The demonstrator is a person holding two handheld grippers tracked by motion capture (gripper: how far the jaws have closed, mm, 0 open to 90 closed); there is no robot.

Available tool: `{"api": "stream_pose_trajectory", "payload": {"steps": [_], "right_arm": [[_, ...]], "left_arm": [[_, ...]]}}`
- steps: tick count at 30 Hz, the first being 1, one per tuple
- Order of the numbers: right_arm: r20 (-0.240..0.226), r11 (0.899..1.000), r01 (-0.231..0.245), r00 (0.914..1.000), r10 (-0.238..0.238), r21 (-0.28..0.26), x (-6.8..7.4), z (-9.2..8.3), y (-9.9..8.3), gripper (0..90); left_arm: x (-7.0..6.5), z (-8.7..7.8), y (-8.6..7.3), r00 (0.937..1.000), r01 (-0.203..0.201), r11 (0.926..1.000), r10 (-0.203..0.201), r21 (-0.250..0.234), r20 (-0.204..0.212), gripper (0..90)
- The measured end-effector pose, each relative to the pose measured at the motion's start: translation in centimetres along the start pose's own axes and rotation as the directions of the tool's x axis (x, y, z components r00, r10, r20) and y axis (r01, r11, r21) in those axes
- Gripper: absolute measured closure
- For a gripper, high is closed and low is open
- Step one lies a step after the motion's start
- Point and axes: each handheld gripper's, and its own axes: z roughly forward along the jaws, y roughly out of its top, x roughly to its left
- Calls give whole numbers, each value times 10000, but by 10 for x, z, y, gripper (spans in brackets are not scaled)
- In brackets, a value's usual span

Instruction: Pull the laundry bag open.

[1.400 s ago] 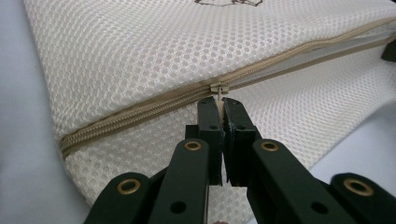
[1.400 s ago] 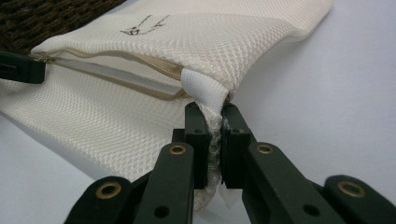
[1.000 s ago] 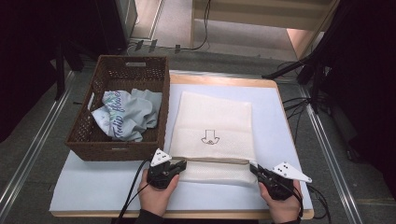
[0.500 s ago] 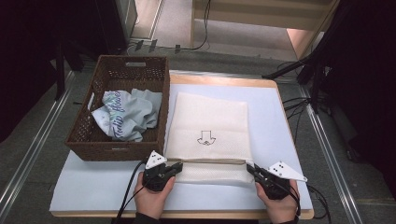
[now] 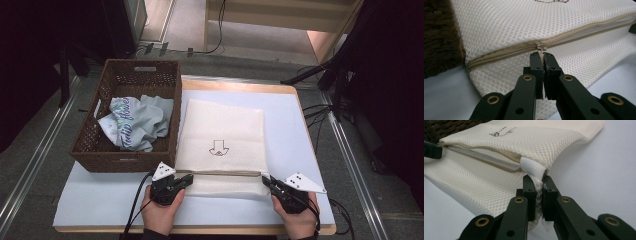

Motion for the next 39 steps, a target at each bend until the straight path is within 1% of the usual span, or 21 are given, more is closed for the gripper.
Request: {"api": "stream_pose_trajectory", "payload": {"steps": [1, 2, 3, 4, 5, 6, 7, 8, 9, 10, 12, 14, 20, 26, 29, 32, 34, 37, 39], "right_arm": [[15, 10000, 4, 10000, -4, 11, 0, 0, 0, 849], [35, 10000, -10, 10000, 10, 30, 1, 0, 0, 853], [506, 10000, 35, 9987, -38, 43, 0, -1, 0, 852], [549, 9998, -166, 9983, 170, -73, -6, -3, 0, 853], [568, 9991, -399, 9976, 406, -123, -10, -6, 0, 854], [451, 9975, -646, 9968, 659, -295, -18, -9, -1, 853], [372, 9965, -771, 9962, 783, -313, -21, -11, -1, 854], [307, 9960, -825, 9960, 836, -338, -23, -12, -1, 853], [385, 9966, -761, 9963, 773, -307, -22, -12, -1, 853], [462, 9975, -644, 9968, 656, -275, -20, -11, -2, 854], [442, 9975, -660, 9968, 671, -258, -19, -10, -2, 854], [378, 9976, -647, 9971, 656, -232, -19, -9, -2, 853], [336, 9986, -532, 9980, 535, -75, -16, -4, -3, 852], [280, 9986, -526, 9982, 526, 19, -15, 0, -3, 852], [124, 9972, -733, 9972, 731, 169, -16, 3, -6, 852], [97, 9959, -851, 9963, 848, 301, -15, 7, -8, 852], [-19, 9949, -930, 9956, 932, 396, -15, 11, -9, 851], [25, 9942, -930, 9957, 930, 538, -14, 14, -12, 848], [-92, 9920, -1079, 9940, 1087, 652, -16, 16, -14, 844]], "left_arm": [[0, 0, 0, 9999, 28, 10000, -28, 8, -103, 876], [1, -2, -1, 9972, 29, 10000, -33, -60, -743, 877], [7, -6, -1, 9965, 361, 9990, -380, -268, -738, 877], [12, -9, -2, 9950, 629, 9974, -654, -355, -751, 877], [17, -13, -2, 9951, 826, 9953, -852, -508, -510, 877], [19, -14, -2, 9961, 777, 9959, -795, -465, -391, 876], [18, -13, -2, 9973, 623, 9975, -635, -329, -364, 876], [16, -13, -3, 9973, 522, 9981, -538, -325, -503, 876], [15, -13, -3, 9967, 463, 9984, -484, -336, -647, 877], [16, -14, -3, 9963, 573, 9975, -598, -413, -616, 877], [19, -15, -3, 9962, 699, 9964, -722, -479, -489, 876], [20, -17, -3, 9961, 671, 9967, -695, -448, -546, 876], [26, -22, -4, 9940, 805, 9951, -844, -566, -693, 876], [28, -24, -5, 9941, 729, 9961, -766, -501, -767, 876], [29, -25, -5, 9927, 736, 9960, -781, -510, -917, 876], [30, -26, -5, 9921, 707, 9961, -758, -534, -1002, 876], [31, -27, -5, 9913, 773, 9955, -827, -552, -1026, 876], [34, -28, -5, 9923, 806, 9956, -846, -475, -901, 876], [33, -28, -5, 9921, 748, 9963, -787, -434, -979, 875]]}}
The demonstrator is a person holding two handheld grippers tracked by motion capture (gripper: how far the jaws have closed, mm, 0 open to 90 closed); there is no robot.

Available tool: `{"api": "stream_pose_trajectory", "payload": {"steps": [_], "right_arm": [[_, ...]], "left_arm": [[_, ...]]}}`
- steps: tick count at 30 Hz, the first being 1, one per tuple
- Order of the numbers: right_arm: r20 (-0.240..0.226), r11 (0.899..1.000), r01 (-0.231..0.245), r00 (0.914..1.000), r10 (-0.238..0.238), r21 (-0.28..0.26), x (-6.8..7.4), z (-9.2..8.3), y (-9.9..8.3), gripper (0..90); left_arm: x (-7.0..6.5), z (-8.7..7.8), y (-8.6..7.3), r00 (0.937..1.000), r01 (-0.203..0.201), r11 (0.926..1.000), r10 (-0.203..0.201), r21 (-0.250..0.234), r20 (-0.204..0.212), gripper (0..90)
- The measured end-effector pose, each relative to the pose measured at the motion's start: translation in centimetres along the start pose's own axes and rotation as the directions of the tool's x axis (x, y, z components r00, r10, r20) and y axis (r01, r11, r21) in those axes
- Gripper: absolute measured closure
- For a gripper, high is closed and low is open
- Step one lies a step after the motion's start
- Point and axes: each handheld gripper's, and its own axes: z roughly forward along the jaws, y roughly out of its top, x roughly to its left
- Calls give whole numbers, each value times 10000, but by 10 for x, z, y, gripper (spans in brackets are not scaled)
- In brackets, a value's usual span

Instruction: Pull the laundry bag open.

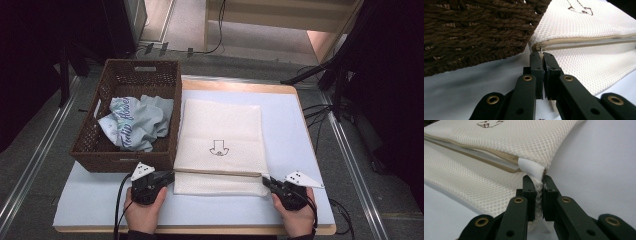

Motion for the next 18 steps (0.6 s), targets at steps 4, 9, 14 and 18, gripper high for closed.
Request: {"api": "stream_pose_trajectory", "payload": {"steps": [4, 9, 14, 18], "right_arm": [[63, 9998, -77, 10000, 76, 203, -1, 3, 0, 840], [87, 9993, -170, 9998, 167, 347, -2, 5, 0, 737], [-230, 9991, -419, 9989, 417, -58, -7, 1, -1, 504], [-1, 9995, -68, 10000, 68, -308, -7, -2, 0, 412]], "left_arm": [[-1, 0, 0, 9998, -113, 9999, 113, 11, -137, 875], [-3, -1, -1, 9996, -146, 9998, 143, -123, -249, 871], [3, -8, -1, 9997, -135, 9987, 145, -495, 210, 728], [3, -13, 1, 9987, -379, 9960, 405, -809, 310, 698]]}}
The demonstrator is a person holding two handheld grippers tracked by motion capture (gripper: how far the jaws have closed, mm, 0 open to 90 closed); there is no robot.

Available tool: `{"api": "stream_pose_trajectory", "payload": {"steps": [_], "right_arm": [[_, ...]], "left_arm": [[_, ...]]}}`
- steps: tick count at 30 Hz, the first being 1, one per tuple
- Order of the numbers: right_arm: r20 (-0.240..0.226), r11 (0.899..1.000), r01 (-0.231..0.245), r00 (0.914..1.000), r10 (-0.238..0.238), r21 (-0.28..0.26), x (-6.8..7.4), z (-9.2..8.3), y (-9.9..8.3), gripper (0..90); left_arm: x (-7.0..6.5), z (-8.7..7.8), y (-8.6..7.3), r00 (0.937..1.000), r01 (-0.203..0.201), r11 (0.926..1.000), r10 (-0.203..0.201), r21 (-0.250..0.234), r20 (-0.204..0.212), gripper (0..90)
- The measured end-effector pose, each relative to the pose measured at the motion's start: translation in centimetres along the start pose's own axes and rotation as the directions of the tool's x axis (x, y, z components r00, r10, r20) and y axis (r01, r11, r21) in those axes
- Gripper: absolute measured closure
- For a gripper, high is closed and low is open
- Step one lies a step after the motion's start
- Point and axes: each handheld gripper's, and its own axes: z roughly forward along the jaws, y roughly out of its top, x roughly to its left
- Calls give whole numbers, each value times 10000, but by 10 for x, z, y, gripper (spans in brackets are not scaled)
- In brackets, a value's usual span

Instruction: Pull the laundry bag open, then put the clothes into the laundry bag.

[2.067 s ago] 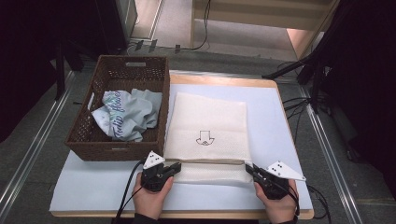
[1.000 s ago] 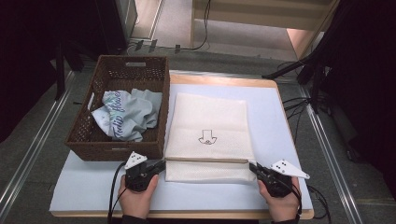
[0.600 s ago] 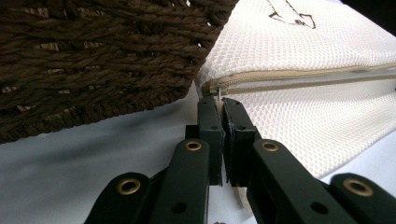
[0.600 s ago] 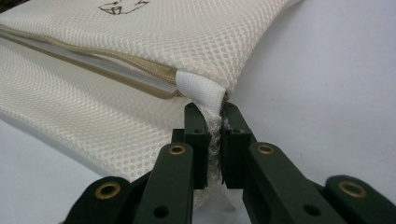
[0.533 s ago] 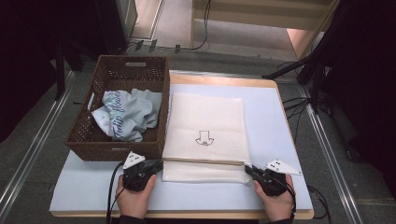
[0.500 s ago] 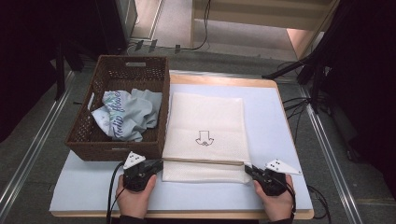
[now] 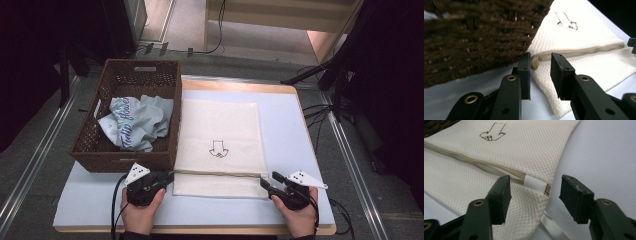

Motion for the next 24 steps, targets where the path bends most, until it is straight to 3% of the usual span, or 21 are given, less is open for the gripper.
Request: {"api": "stream_pose_trajectory", "payload": {"steps": [4, 7, 15, 19, 24], "right_arm": [[158, 9998, 73, 9998, -70, -168, 0, -2, 3, 357], [245, 9998, 9, 9997, -4, -223, 1, -4, 5, 336], [77, 9994, 27, 10000, -25, -348, 8, -6, 11, 333], [-262, 9984, 12, 9997, -27, -565, 15, -8, 16, 333], [-616, 9984, 303, 9975, -332, -482, 26, -6, 24, 344]], "left_arm": [[-6, -1, 2, 9998, -213, 9998, 213, -10, 16, 762], [-16, -1, 3, 9974, -707, 9975, 707, 24, 171, 900], [-43, 17, 0, 9874, -1280, 9914, 1248, 271, 967, 900], [-56, 31, -3, 9772, -1668, 9843, 1573, 576, 1424, 900], [-65, 44, -4, 9653, -2207, 9706, 2034, 956, 1638, 900]]}}
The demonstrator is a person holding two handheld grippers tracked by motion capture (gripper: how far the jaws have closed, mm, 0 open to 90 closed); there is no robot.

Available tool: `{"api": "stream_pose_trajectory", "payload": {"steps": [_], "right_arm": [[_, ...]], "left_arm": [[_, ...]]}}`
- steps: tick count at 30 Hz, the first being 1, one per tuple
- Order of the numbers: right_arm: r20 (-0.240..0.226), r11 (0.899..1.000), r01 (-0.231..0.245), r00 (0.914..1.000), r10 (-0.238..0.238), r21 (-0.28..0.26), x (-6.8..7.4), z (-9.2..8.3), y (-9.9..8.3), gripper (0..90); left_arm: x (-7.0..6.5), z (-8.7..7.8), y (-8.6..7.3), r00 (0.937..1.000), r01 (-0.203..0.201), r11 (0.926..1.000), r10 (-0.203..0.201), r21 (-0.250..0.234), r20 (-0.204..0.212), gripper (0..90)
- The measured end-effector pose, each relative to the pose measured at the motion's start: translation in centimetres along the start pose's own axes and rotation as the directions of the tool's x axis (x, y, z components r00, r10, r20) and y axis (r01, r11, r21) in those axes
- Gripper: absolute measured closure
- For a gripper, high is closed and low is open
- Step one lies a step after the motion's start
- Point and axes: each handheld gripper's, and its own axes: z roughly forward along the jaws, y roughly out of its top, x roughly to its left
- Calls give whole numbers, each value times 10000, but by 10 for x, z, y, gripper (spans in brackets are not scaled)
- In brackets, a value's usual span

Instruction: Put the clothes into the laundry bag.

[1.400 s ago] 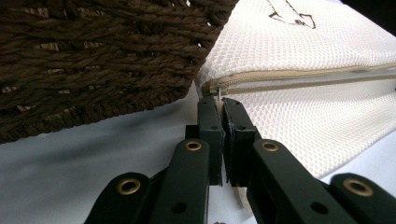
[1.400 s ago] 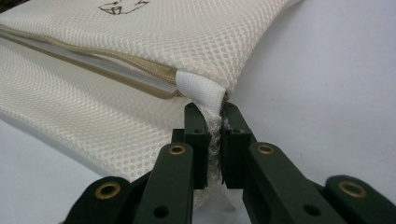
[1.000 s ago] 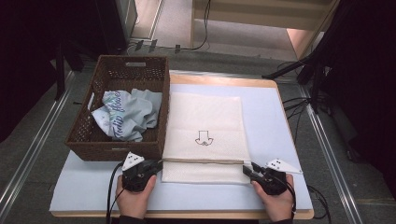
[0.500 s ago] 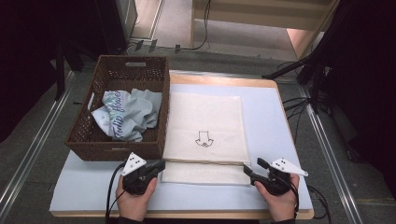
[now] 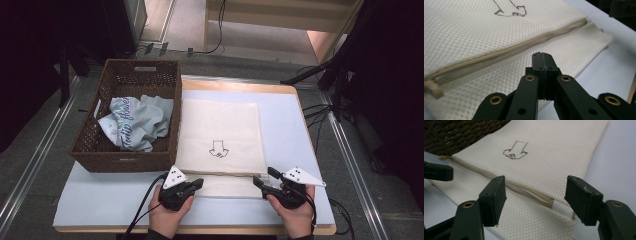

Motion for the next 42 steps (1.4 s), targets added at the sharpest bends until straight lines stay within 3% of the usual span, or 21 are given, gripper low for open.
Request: {"api": "stream_pose_trajectory", "payload": {"steps": [5, 9, 13, 18, 20, 26, 29, 37, 42], "right_arm": [[-397, 9993, 235, 9990, -224, 279, 12, 14, 8, 367], [-794, 9955, 607, 9953, -549, 723, 25, 35, 16, 381], [-1114, 9871, 1130, 9887, -1003, 1135, 39, 60, 24, 387], [-1050, 9784, 1320, 9877, -1162, 1589, 41, 85, 23, 393], [-1053, 9786, 1179, 9893, -1010, 1686, 40, 92, 21, 398], [-1045, 9693, 1467, 9862, -1280, 1971, 42, 101, 12, 424], [-910, 9699, 1492, 9868, -1338, 1924, 41, 100, 11, 495], [-716, 9713, 1303, 9904, -1182, 1988, 39, 99, 12, 813], [-754, 9717, 1205, 9914, -1072, 2032, 36, 99, 16, 897]], "left_arm": [[1, 7, -3, 10000, 51, 9984, -48, 562, -64, 900], [-3, 13, -3, 9992, -278, 9932, 308, 1130, -245, 900], [-3, 13, -2, 9994, -273, 9921, 297, 1223, -179, 900], [-3, 14, -2, 9993, -299, 9920, 325, 1223, -195, 900], [-3, 14, -2, 9995, -264, 9921, 284, 1225, -152, 900], [-2, 15, -2, 9996, -248, 9917, 262, 1262, -99, 900], [-3, 15, -2, 9995, -273, 9920, 290, 1235, -123, 900], [-2, 15, -1, 9995, -276, 9916, 294, 1265, -130, 900], [-2, 15, -1, 9995, -265, 9916, 283, 1264, -123, 900]]}}
